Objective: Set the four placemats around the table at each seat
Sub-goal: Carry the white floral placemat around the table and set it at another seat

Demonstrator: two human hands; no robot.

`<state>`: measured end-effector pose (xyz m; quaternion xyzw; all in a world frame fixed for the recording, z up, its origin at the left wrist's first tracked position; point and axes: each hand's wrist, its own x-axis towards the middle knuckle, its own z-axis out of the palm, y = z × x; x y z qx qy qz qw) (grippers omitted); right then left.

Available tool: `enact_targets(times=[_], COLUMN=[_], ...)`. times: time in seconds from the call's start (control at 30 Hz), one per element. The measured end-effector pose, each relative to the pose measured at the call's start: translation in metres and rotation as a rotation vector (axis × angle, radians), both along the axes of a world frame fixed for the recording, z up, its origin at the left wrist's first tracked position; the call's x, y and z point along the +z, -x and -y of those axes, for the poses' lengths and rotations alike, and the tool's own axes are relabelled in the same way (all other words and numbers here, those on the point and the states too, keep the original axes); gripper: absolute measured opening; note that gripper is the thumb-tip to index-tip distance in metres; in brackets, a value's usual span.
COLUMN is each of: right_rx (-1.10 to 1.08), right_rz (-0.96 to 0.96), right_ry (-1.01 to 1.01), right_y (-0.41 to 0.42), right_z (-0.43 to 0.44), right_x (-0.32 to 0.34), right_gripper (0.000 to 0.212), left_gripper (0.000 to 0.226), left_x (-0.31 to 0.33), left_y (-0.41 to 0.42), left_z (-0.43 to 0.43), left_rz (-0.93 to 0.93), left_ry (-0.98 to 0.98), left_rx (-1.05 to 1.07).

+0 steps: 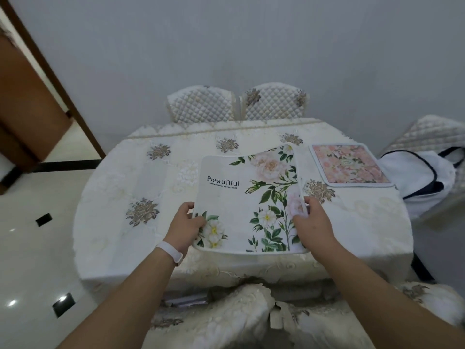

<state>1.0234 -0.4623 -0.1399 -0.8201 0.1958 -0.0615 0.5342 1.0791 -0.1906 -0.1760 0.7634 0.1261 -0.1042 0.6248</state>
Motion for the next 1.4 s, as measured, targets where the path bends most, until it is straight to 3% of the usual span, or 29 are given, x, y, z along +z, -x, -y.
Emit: enact_targets(times=[0.13, 0.4, 0.57, 0.67, 1.07, 1.4], right_rx=[0.058, 0.216, 0.321, 0.391, 0.575, 0.613], right_rz=[0.013, 0.054, 0.017, 0.006, -0.035, -0.037], right_ry=[-0.031, -0.12, -0.16, -0.165, -0.099, -0.084], right_y=[0.015, 0.043, 0.057, 0.064, 0.065, 0.074], right_z=[-0.01, -0.021, -0.041, -0.068, -0.218, -0.437], right_x=[0.008, 0.021, 0.016, 0.011, 0.011, -0.01], right_gripper=[0.022, 0.024, 0.029, 0.025, 0.022, 0.019], left_gripper=[0.027, 0.031, 0.022, 0.029, 0.033, 0.033], left_x=[0.016, 0.047, 0.043, 0.043, 0.03, 0.019], left_y=[0.029, 0.106, 0.155, 0.18, 0.232, 0.26], left_z=[-0.021, -0.038, -0.061, -0.082, -0.218, -0.422], left_rz=[0.02, 0.072, 0.052, 0.048, 0.061, 0.067], left_ry=[-0.006, -0.034, -0.015, 0.03, 0.027, 0.048], left_rx=[0.051, 0.173, 0.356, 0.437, 0.581, 0.655])
